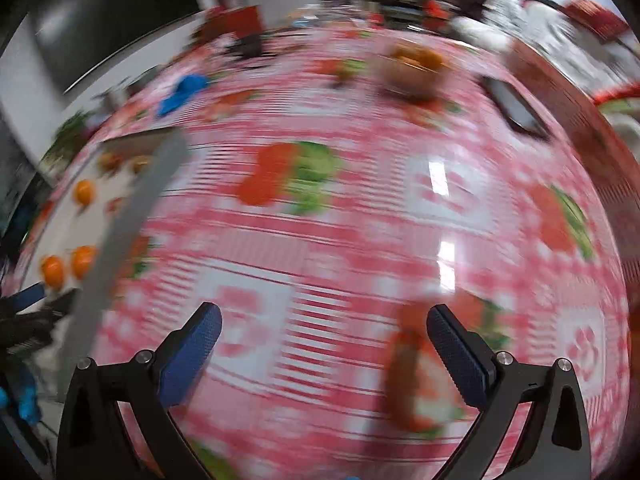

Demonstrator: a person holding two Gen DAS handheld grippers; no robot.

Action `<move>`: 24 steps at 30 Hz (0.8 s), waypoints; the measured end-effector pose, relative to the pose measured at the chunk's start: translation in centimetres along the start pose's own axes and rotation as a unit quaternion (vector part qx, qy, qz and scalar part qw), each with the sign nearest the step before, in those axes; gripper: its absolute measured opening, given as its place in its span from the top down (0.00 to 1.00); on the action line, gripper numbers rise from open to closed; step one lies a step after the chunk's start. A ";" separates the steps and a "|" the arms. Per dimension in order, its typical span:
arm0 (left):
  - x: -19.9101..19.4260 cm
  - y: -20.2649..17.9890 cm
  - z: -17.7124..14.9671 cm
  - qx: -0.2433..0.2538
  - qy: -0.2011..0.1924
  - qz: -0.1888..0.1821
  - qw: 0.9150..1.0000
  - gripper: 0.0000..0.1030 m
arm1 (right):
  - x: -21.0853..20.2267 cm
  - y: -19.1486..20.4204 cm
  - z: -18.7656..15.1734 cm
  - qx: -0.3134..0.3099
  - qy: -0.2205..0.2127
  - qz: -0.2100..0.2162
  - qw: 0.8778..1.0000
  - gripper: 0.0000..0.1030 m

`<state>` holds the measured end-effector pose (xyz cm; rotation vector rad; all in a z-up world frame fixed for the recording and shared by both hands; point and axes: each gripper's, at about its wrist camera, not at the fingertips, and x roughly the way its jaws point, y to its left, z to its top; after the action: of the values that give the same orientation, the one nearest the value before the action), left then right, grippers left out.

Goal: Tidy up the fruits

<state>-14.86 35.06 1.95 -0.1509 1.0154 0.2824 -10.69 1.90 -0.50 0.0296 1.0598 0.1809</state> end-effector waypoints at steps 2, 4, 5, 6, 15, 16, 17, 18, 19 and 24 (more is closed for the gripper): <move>0.0 -0.4 0.2 -0.001 -0.011 0.002 1.000 0.00 | -0.3 -1.6 -0.4 0.017 -0.020 -0.017 1.000 0.00; 0.2 -1.0 0.4 0.003 -0.014 0.014 1.000 0.00 | -0.5 -2.5 -0.7 0.024 -0.033 -0.024 0.999 0.00; 0.3 -1.2 0.4 0.007 -0.011 0.021 1.000 0.00 | -0.6 -2.5 -0.8 0.022 -0.040 -0.025 0.999 0.00; 0.4 -1.4 0.5 0.010 -0.011 0.026 1.000 0.00 | -0.6 -2.3 -1.0 0.015 -0.043 -0.030 0.998 0.00; 0.6 -1.4 0.4 0.012 -0.006 0.030 0.999 0.00 | -0.1 -2.0 -1.8 -0.013 -0.059 -0.059 0.996 0.00; 0.6 -1.4 0.3 0.012 -0.006 0.032 0.999 0.00 | -0.1 -2.0 -1.8 -0.014 -0.059 -0.059 0.996 0.00; 0.6 -1.4 0.3 0.013 -0.006 0.032 0.999 0.00 | -0.1 -2.0 -1.8 -0.013 -0.059 -0.060 0.996 0.00; 0.6 -1.4 0.3 0.013 -0.007 0.031 0.999 0.00 | -0.1 -2.0 -1.8 -0.013 -0.059 -0.060 0.996 0.00; 0.6 -1.4 0.3 0.014 -0.007 0.030 0.999 0.00 | -0.1 -2.0 -1.8 -0.013 -0.059 -0.059 0.996 0.00; 0.6 -1.4 0.3 0.019 -0.006 0.022 1.000 0.00 | -0.3 -1.9 -1.9 -0.013 -0.059 -0.060 0.996 0.00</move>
<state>-13.92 33.94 1.60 -0.0927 1.0121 0.3049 -12.18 -0.16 -1.39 -0.0455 0.9375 0.0832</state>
